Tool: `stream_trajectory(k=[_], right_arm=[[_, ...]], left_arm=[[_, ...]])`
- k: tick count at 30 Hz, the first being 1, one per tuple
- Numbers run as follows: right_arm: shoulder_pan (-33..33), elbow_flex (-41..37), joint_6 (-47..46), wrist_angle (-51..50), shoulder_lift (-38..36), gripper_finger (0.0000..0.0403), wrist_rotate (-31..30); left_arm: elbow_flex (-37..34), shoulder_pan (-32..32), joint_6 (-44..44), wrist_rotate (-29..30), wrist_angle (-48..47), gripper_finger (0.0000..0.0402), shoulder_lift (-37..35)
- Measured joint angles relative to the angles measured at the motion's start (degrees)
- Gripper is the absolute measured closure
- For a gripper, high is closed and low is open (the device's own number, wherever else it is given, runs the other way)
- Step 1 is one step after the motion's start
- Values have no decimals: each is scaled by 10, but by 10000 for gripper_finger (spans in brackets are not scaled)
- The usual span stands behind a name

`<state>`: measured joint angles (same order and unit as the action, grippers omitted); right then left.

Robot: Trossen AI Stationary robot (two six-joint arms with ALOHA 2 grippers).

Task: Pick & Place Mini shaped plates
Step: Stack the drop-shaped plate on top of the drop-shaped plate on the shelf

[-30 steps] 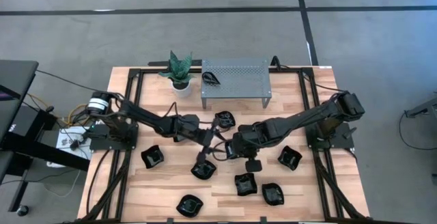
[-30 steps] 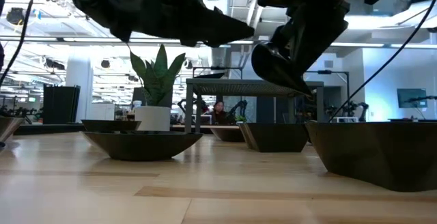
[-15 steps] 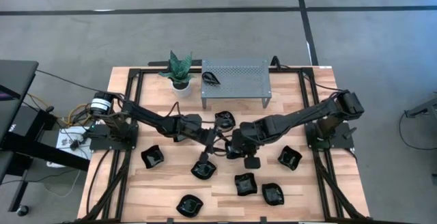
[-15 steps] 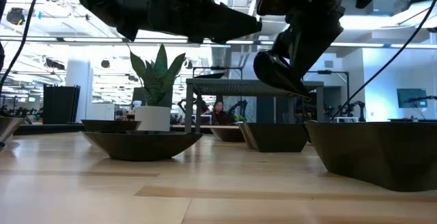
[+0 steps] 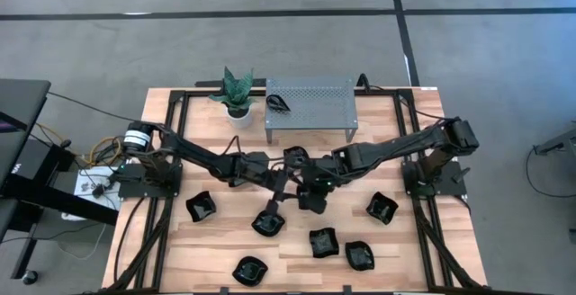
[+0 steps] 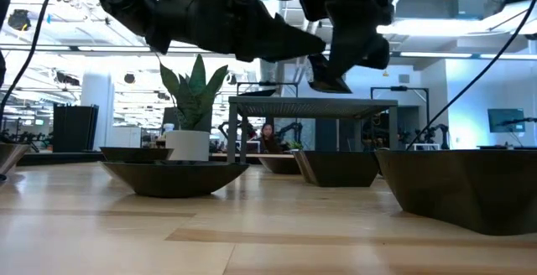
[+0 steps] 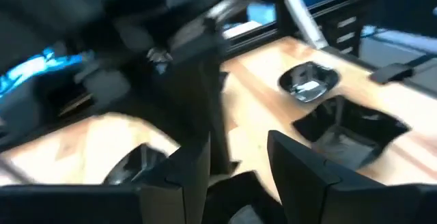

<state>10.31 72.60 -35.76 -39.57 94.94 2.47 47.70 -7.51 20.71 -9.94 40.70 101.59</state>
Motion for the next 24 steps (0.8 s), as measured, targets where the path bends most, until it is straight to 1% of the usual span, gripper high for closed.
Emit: stream_trajectory(k=[4,6,9,10,14,17,21,24], right_arm=[[6,2,-67,-22,0,402,5],[5,2,-108,-26,0,402,8],[5,9,-136,-44,0,402,11],[5,15,-142,-50,0,402,11],[5,27,-162,-79,0,402,11],[5,37,-165,-110,0,402,12],[2,37,-162,-102,0,403,14],[2,37,-143,-96,0,403,23]], left_arm=[[2,0,11,10,-6,253,-10],[11,-2,14,10,-39,256,-10],[38,-4,26,19,-111,267,-5],[43,-6,38,28,-125,271,-5],[55,-20,105,87,-131,284,-12],[76,-31,140,89,-142,285,-12],[101,-35,168,98,-185,284,-4],[103,-27,176,106,-183,285,-4]])
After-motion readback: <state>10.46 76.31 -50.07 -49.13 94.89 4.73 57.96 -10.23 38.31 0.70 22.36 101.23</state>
